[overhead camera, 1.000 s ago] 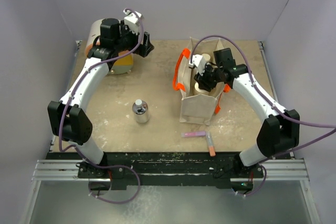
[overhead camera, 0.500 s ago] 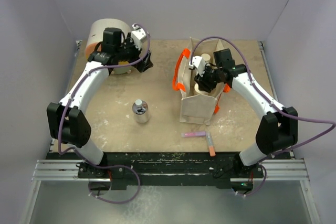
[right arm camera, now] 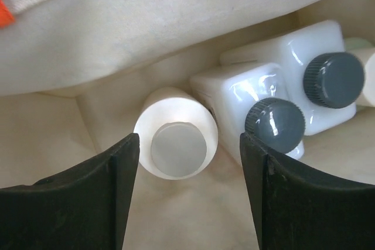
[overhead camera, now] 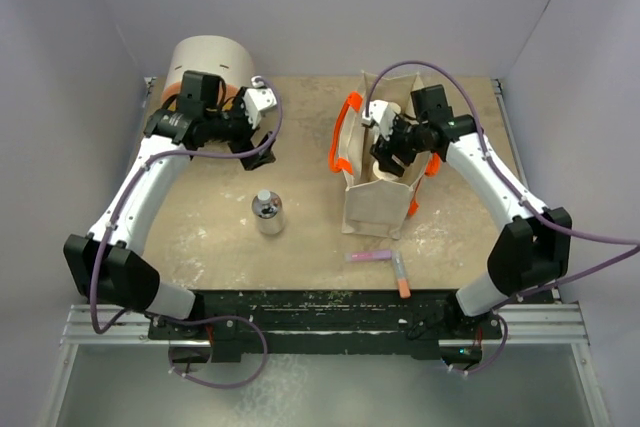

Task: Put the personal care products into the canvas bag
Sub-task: Place the care product in the canvas bag, then pick up the care product from the center of the board.

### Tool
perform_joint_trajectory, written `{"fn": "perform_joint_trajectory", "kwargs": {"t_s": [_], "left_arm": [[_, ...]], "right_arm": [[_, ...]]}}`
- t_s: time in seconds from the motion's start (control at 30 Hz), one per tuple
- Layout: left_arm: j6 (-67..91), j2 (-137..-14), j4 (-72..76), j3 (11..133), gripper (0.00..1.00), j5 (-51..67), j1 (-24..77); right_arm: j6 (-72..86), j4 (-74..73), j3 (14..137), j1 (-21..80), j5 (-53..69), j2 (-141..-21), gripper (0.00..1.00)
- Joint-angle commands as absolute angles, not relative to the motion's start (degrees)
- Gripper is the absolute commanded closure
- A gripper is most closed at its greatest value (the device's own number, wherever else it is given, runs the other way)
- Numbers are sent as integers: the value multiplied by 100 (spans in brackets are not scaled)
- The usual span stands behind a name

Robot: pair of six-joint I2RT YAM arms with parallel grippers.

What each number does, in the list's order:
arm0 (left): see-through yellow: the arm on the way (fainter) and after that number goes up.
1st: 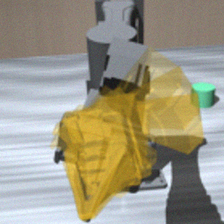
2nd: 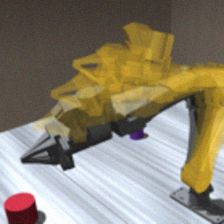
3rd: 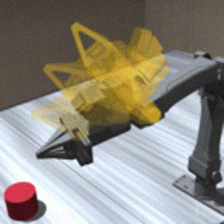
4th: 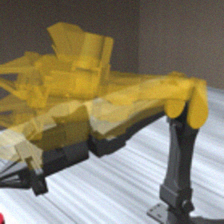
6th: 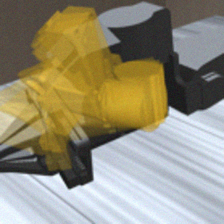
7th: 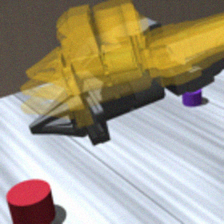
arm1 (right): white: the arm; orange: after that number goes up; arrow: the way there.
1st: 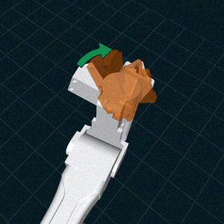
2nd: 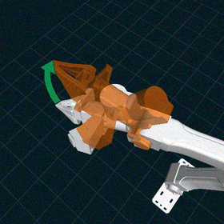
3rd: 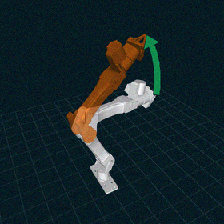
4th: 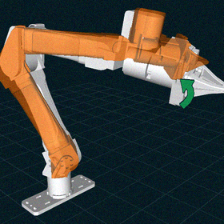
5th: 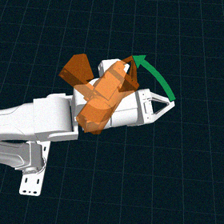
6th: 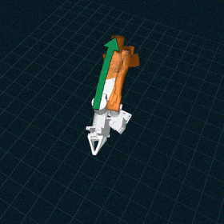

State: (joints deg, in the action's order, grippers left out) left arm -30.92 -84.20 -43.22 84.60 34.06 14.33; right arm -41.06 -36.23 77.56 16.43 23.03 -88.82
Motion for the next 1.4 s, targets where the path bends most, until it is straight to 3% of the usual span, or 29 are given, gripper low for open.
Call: {"fn": "perform_joint_trajectory", "kwargs": {"t_s": [0.0, 0.23, 0.53, 0.8, 1.1, 1.37], "left_arm": [[-3732, -7947, -5590, 8367, 1, 3596, 1471], [-3885, -7492, -6118, 7712, 1, 3217, 2076], [-3864, -7726, -5243, 6984, 2, 2609, 2278], [-3785, -7891, -4866, 6821, 17, 2630, 2348], [-3824, -7923, -4936, 6777, 41, 2588, 2380], [-3902, -7921, -5097, 6828, 46, 2538, 2385]], "right_arm": [[-3973, -3425, 8267, 1600, 2466, -8513, 29], [-3425, -3207, 8644, 1608, 2501, -8426, 30], [-3076, -3390, 8959, 1608, 2549, -8385, 31], [-2873, -3364, 8880, 1608, 2484, -8317, 31], [-2851, -3332, 8842, 1608, 2445, -8302, 33], [-2839, -3338, 8851, 1608, 2424, -8323, 34]]}}
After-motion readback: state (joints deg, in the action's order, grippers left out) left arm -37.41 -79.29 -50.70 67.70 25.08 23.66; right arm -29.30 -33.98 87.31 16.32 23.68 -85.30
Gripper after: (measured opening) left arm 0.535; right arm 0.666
